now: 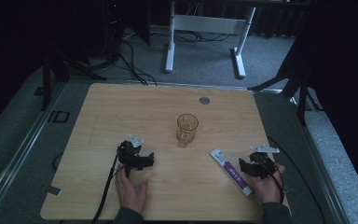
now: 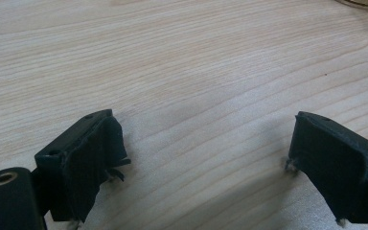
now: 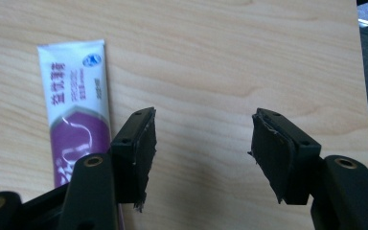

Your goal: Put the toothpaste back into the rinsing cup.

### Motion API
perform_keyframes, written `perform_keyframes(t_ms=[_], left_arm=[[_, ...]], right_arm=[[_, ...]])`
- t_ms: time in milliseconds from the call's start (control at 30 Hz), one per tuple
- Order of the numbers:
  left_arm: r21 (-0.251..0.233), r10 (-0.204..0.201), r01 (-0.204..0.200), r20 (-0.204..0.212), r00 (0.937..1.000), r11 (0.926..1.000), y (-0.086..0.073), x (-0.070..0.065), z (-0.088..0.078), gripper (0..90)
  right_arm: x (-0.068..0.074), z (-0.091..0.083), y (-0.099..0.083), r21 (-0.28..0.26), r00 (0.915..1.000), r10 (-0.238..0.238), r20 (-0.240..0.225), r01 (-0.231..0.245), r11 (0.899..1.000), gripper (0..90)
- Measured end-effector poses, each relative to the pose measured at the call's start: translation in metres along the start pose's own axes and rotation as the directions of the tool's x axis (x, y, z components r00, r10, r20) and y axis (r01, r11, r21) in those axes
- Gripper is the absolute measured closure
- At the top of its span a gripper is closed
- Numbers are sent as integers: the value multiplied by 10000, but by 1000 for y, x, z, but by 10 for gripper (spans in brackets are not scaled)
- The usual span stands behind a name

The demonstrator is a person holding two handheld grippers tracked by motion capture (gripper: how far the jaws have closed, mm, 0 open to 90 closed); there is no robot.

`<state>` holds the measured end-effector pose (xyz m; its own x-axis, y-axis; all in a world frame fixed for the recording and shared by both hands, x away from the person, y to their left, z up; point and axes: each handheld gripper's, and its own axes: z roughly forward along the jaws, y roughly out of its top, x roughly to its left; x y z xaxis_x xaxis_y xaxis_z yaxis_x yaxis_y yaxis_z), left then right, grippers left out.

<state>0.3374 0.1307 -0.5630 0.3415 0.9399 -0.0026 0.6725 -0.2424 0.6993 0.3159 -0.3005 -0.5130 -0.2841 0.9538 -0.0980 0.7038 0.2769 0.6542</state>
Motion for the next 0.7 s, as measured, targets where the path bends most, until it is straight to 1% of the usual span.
perform_keyframes(t_ms=[133, 200, 467, 700], left_arm=[[-1, -28, 28, 14, 10000, 10000, 1, 0, 1, 78], [-5, -31, 31, 10, 10000, 10000, 1, 0, 1, 77], [-2, -40, 40, -3, 10000, 10000, 1, 0, 1, 78], [-5, -52, 52, -9, 10000, 10000, 1, -1, 1, 78]], right_arm=[[-1, -2, 5, -53, 10000, -56, -82, 55, 10000, 418], [0, -4, 9, -79, 9998, -176, -107, 175, 9998, 421], [2, -9, 16, -32, 9993, -323, -165, 323, 9995, 439], [3, -16, 24, 2, 9984, -526, -205, 526, 9986, 474]])
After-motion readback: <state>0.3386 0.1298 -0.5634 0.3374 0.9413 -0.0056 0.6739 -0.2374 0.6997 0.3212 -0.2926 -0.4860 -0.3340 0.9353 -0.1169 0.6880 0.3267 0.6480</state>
